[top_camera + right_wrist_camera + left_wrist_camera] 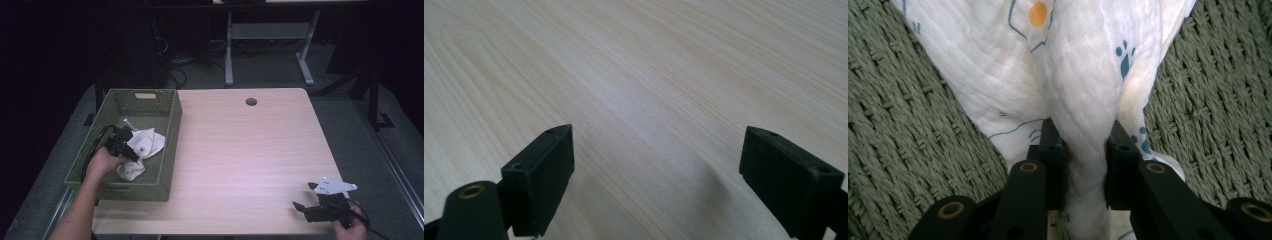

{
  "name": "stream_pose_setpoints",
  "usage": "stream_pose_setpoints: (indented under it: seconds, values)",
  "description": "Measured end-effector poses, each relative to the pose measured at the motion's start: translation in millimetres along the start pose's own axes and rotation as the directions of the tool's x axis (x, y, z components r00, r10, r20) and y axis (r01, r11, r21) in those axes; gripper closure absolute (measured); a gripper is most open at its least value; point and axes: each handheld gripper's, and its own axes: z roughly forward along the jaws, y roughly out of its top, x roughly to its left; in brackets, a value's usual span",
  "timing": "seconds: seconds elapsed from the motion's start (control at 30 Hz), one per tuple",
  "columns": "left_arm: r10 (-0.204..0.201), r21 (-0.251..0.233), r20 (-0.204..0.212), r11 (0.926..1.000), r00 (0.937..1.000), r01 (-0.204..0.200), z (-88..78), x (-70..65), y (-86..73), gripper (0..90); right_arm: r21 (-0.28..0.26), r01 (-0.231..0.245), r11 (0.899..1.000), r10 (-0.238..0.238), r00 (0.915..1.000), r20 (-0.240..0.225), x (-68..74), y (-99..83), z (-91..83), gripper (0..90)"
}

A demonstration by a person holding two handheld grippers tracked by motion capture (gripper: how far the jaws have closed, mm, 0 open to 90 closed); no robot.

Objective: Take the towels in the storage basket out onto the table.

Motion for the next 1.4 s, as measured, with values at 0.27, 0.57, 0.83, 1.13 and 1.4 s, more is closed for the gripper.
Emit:
stream_pose_setpoints:
  seconds: [0.27,0.57,0.83,1.13,1.4]
  values:
    - [-0.044,-0.055,0.057,0.9974,0.9974,0.047,-14.0,5.9,-6.0,76.3,-0.012,-0.012,1.000,0.012,0.9999,0.000,0.8,-0.6,-0.5,14.0]
    - [-0.049,-0.079,0.083,0.9953,0.9954,0.055,-20.1,7.3,-7.9,76.3,-0.010,-0.013,1.000,0.013,0.9999,-0.006,4.0,0.8,1.7,14.0]
    - [-0.053,-0.117,0.117,0.9908,0.9918,0.067,-30.1,10.3,-8.7,76.3,0.000,-0.019,1.000,0.019,0.9998,-0.008,0.5,-1.0,5.0,14.0]
    - [-0.052,-0.179,0.180,0.9803,0.9823,0.084,-42.1,8.1,-11.1,76.2,0.008,0.001,1.000,-0.001,0.9999,-0.011,1.4,0.9,6.4,14.0]
    - [-0.036,-0.219,0.193,0.9725,0.9805,0.079,-51.3,5.1,-16.3,76.1,0.008,-0.015,1.000,0.015,0.9999,-0.003,-0.3,-0.1,5.2,14.0]
